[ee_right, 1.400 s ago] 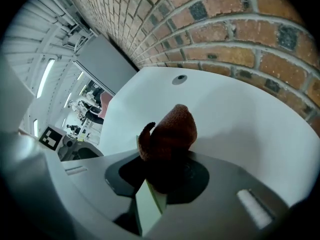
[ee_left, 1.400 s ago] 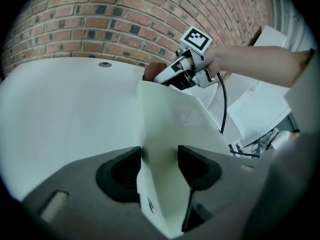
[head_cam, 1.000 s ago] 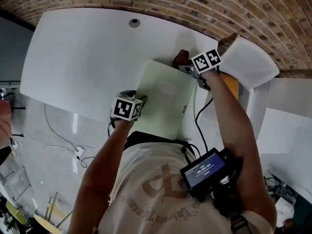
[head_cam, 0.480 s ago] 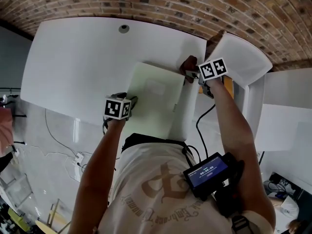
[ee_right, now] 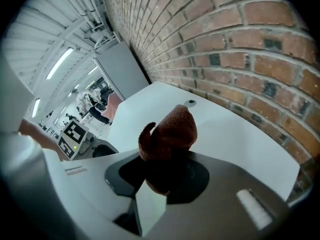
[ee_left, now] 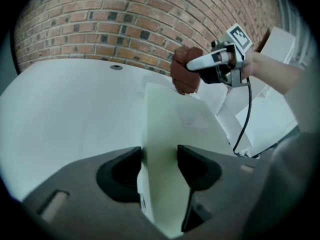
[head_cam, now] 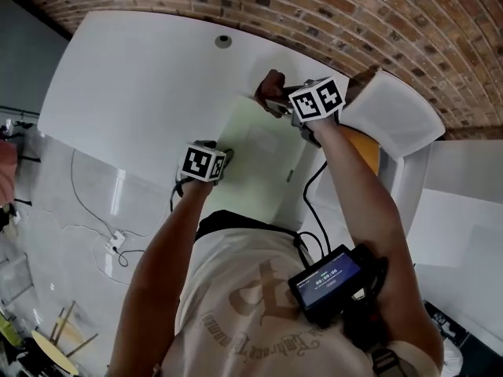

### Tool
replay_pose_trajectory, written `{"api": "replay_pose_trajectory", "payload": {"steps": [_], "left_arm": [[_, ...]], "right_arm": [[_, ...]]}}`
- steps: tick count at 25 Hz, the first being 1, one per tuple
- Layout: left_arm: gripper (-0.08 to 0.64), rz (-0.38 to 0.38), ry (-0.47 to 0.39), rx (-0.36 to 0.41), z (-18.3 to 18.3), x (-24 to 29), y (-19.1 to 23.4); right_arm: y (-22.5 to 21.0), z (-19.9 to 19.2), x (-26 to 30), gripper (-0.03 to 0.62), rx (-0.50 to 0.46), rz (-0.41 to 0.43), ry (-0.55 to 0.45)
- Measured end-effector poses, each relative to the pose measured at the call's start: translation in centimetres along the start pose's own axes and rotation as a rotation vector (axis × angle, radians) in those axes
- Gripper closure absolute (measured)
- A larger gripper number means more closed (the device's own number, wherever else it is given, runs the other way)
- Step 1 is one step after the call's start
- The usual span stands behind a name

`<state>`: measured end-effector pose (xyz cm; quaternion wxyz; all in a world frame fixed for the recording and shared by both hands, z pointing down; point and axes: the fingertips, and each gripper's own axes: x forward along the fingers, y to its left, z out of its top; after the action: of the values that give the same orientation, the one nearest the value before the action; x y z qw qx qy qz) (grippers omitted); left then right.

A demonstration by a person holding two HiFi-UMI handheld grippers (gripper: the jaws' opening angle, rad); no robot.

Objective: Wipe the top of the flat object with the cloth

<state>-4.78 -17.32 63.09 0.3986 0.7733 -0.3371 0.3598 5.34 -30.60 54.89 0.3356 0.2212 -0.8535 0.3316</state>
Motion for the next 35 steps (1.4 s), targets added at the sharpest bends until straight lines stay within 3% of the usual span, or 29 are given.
{"api": "replay_pose_trajectory", "payload": {"steps": [6, 12, 16, 25, 35], "left_arm": [[0.324, 0.004, 0.01, 0.012, 0.2, 0.0, 0.0], [0.324, 0.014, 0.003, 0.014, 0.0, -0.3, 0.5], [0.325, 0.017, 0.007, 0.02, -0.2, -0.4, 0.6], [0.324, 0.02, -0.006, 0.007, -0.4, -0.4, 0.8], [0.324, 0.03, -0.014, 0.006, -0.3, -0.3, 0.7]], "right_arm": [[1.6, 1.8, 5.9, 0.497, -0.053, -0.016, 0.065], [1.9, 0.9, 8.4, 0.497, -0.11, -0.055, 0.187], [1.7, -0.6, 7.4, 0.497, -0.132, -0.071, 0.246], [0.1, -6.1, 3.1, 0.497, -0.079, -0.097, 0.256], [-2.7, -12.2, -2.9, 0.497, 0.043, -0.131, 0.213]]}}
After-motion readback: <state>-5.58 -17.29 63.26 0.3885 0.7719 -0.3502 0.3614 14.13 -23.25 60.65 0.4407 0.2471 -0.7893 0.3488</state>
